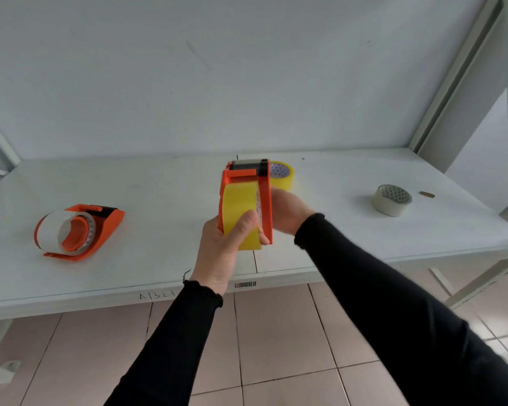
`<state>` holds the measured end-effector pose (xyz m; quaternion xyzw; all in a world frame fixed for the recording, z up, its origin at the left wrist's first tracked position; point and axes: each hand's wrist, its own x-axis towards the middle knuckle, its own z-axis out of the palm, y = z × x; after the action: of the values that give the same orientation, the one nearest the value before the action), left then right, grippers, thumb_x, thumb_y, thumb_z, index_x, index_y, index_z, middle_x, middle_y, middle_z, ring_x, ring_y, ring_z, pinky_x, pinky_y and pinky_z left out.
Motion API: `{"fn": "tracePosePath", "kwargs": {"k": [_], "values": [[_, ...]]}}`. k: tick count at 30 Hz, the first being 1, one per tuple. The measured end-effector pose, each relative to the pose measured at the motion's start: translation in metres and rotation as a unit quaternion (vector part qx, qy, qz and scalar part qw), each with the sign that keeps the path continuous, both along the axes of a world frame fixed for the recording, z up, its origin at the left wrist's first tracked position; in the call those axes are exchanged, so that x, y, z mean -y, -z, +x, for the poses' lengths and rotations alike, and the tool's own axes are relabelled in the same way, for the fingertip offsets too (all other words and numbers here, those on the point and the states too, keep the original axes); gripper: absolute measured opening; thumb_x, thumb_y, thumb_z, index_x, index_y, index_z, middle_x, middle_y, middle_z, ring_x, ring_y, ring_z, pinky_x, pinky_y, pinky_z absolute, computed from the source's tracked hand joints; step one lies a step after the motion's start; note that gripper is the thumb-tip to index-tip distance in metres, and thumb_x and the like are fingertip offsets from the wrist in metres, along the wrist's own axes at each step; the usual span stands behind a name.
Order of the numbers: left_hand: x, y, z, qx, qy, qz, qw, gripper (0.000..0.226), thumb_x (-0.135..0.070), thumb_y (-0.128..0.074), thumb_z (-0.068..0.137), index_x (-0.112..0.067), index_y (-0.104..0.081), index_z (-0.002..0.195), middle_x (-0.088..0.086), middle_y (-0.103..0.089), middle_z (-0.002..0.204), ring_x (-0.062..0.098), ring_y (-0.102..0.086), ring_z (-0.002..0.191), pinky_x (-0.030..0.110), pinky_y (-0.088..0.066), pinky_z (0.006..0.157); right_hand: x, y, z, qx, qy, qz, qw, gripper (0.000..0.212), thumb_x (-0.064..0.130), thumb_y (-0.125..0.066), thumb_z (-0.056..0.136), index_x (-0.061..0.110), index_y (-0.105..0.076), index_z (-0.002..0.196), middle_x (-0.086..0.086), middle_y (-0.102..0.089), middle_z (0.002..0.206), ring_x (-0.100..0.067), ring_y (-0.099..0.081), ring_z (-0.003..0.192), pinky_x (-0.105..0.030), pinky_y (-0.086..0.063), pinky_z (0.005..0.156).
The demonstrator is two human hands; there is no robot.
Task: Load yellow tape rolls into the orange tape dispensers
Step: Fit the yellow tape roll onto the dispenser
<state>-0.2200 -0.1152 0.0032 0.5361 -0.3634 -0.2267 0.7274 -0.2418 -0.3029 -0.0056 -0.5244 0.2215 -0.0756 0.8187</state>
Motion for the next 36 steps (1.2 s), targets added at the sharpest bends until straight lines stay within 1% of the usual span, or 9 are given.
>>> {"fn": "tracePosePath", "kwargs": {"k": [3, 8, 15, 18, 21, 23, 28, 31, 36], "values": [[0.005, -0.003, 0.005, -0.044, -0.025, -0.022, 0.998, 0.050, -0.053, -0.064, 0.084, -0.010, -0.068, 0.058, 0.005, -0.070, 0.066, 0.020, -0.067, 0.075, 0.030, -0.052, 0.084, -0.032, 0.014, -0.001, 0.075, 0.016, 0.174, 0.982, 0.036, 0.024, -0.035, 0.108, 0.001, -0.063, 0.105, -0.015, -0.072, 0.092, -0.021, -0.075, 0.072, -0.030, -0.057, 0.078], [0.011, -0.004, 0.007, -0.074, -0.053, -0.035, 0.995, 0.043, -0.036, -0.064, 0.090, -0.007, -0.067, 0.058, 0.008, -0.069, 0.064, 0.020, -0.069, 0.074, 0.031, -0.052, 0.086, -0.063, 0.027, 0.003, 0.135, 0.056, 0.253, 0.956, 0.043, 0.026, -0.046, 0.105, 0.001, -0.057, 0.138, -0.018, -0.057, 0.134, -0.032, -0.053, 0.132, -0.043, -0.030, 0.122], [0.011, -0.003, 0.019, -0.134, -0.082, -0.049, 0.986, 0.038, -0.049, -0.061, 0.084, -0.019, -0.073, 0.064, 0.006, -0.075, 0.075, 0.021, -0.073, 0.079, 0.037, -0.057, 0.084, -0.094, 0.049, -0.002, 0.210, -0.010, 0.286, 0.935, 0.088, 0.074, -0.048, 0.092, 0.016, -0.037, 0.158, -0.011, -0.031, 0.166, -0.028, -0.020, 0.157, -0.045, -0.011, 0.128], [0.016, 0.002, 0.021, -0.177, -0.085, -0.054, 0.979, 0.033, -0.049, -0.064, 0.086, -0.019, -0.076, 0.078, 0.006, -0.076, 0.086, 0.022, -0.073, 0.087, 0.039, -0.057, 0.085, -0.098, 0.041, 0.002, 0.211, -0.012, 0.246, 0.946, 0.075, 0.060, -0.050, 0.099, 0.014, -0.038, 0.157, -0.014, -0.034, 0.164, -0.031, -0.029, 0.154, -0.049, -0.014, 0.128], [0.018, 0.006, 0.028, -0.221, -0.092, -0.049, 0.970, 0.066, -0.062, -0.064, 0.080, -0.006, -0.066, 0.116, 0.004, -0.076, 0.102, 0.018, -0.073, 0.096, 0.032, -0.057, 0.077, -0.089, 0.029, 0.005, 0.167, 0.014, 0.152, 0.974, 0.054, 0.043, -0.051, 0.104, 0.017, -0.048, 0.151, -0.014, -0.045, 0.158, -0.034, -0.036, 0.150, -0.051, -0.026, 0.123], [0.017, 0.010, 0.037, -0.190, -0.088, -0.028, 0.978, 0.071, -0.067, -0.056, 0.079, -0.011, -0.065, 0.120, 0.003, -0.076, 0.112, 0.016, -0.071, 0.107, 0.028, -0.056, 0.082, -0.078, 0.022, 0.006, 0.141, 0.011, 0.093, 0.986, 0.050, 0.035, -0.054, 0.103, 0.017, -0.051, 0.149, -0.015, -0.052, 0.153, -0.036, -0.045, 0.144, -0.056, -0.035, 0.118], [0.013, 0.035, 0.057, -0.195, -0.087, 0.121, 0.969, 0.052, -0.060, -0.051, 0.090, -0.022, -0.061, 0.124, -0.005, -0.063, 0.124, 0.014, -0.055, 0.115, 0.033, -0.039, 0.107, -0.038, -0.004, 0.014, 0.067, 0.095, -0.172, 0.978, 0.050, 0.004, -0.058, 0.094, 0.023, -0.055, 0.141, 0.000, -0.068, 0.103, -0.017, -0.066, 0.087, -0.053, -0.059, 0.091], [0.007, 0.052, 0.074, -0.177, -0.084, 0.222, 0.955, 0.057, -0.045, -0.062, 0.093, -0.016, -0.050, 0.141, 0.000, -0.052, 0.140, 0.018, -0.048, 0.130, 0.035, -0.036, 0.110, -0.005, -0.021, 0.034, 0.008, 0.037, -0.442, 0.896, 0.067, 0.010, -0.057, 0.079, 0.027, -0.052, 0.144, -0.003, -0.063, 0.117, -0.020, -0.062, 0.094, -0.034, -0.054, 0.080], [0.001, 0.066, 0.097, -0.036, -0.163, 0.323, 0.932, 0.042, -0.039, -0.068, 0.084, -0.019, -0.064, 0.121, 0.010, -0.057, 0.134, 0.023, -0.054, 0.125, 0.036, -0.041, 0.103, 0.025, -0.038, 0.074, -0.165, -0.139, -0.770, 0.600, 0.063, 0.024, -0.050, 0.088, 0.052, -0.044, 0.144, 0.002, -0.050, 0.137, -0.023, -0.057, 0.116, -0.038, -0.049, 0.086]]}}
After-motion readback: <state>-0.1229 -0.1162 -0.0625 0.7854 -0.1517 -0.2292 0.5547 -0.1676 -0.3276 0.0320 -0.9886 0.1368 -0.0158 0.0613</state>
